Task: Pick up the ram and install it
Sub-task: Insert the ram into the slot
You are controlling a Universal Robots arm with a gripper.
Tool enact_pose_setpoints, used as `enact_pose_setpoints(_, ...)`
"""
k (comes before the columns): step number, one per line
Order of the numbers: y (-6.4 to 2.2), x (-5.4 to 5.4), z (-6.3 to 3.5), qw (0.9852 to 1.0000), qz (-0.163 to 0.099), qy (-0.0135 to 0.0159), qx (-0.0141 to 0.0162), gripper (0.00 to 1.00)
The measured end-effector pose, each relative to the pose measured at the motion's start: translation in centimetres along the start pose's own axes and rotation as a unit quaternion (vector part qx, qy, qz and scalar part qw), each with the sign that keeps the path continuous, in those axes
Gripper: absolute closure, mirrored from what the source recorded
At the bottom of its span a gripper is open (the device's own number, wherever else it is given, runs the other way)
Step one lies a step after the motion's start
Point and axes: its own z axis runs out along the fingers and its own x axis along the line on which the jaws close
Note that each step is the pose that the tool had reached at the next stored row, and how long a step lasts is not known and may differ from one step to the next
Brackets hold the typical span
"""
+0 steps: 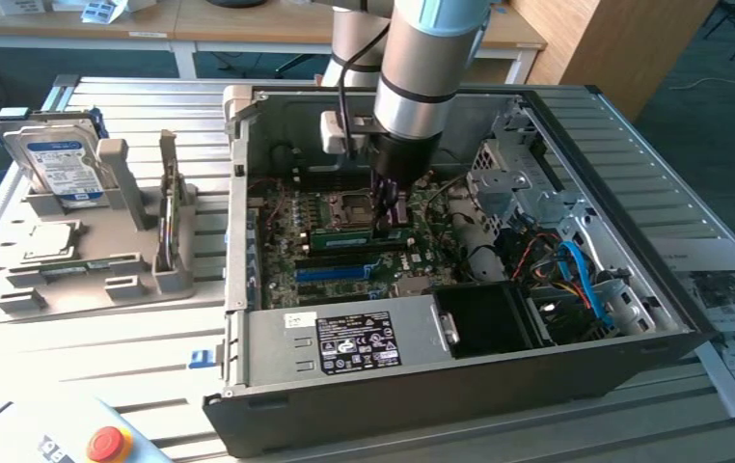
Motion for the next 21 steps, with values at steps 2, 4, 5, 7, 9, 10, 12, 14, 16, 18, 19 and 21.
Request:
enact_pose_setpoints(2,0.0,0.0,0.02,1.0,0.0,0.0001,0.0,0.88)
enact_pose_setpoints(4,0.01,0.0,0.03,1.0,0.0,0.0001,0.0,0.88)
enact_pose_setpoints(5,0.0,0.0,0.04,1.0,0.0,0.0,0.0,0.88)
enact_pose_setpoints(7,0.0,-0.01,0.02,1.0,0.0,-0.0001,0.0001,0.88)
enact_pose_setpoints(9,0.01,0.0,-0.1,1.0,0.0,-0.0001,0.0,0.88)
enact_pose_setpoints(10,0.01,0.0,-0.17,1.0,0.0,0.0,0.0,0.88)
enact_pose_setpoints(12,0.02,0.0,-0.28,1.0,0.0,0.0,0.0,0.88)
enact_pose_setpoints(14,0.02,0.0,-0.4,1.0,0.0,0.0,0.0,0.88)
enact_pose_setpoints(16,0.03,0.0,-0.55,1.0,0.0,0.0,0.0,0.88)
enact_pose_setpoints(18,0.03,0.0,-0.65,1.0,0.0,-0.0001,0.0,0.88)
enact_pose_setpoints(19,0.03,0.0,-0.65,1.0,0.0,-0.0001,0.0001,0.88)
enact_pose_setpoints(21,0.03,0.0,-0.65,1.0,0.0,-0.0001,0.0,0.88)
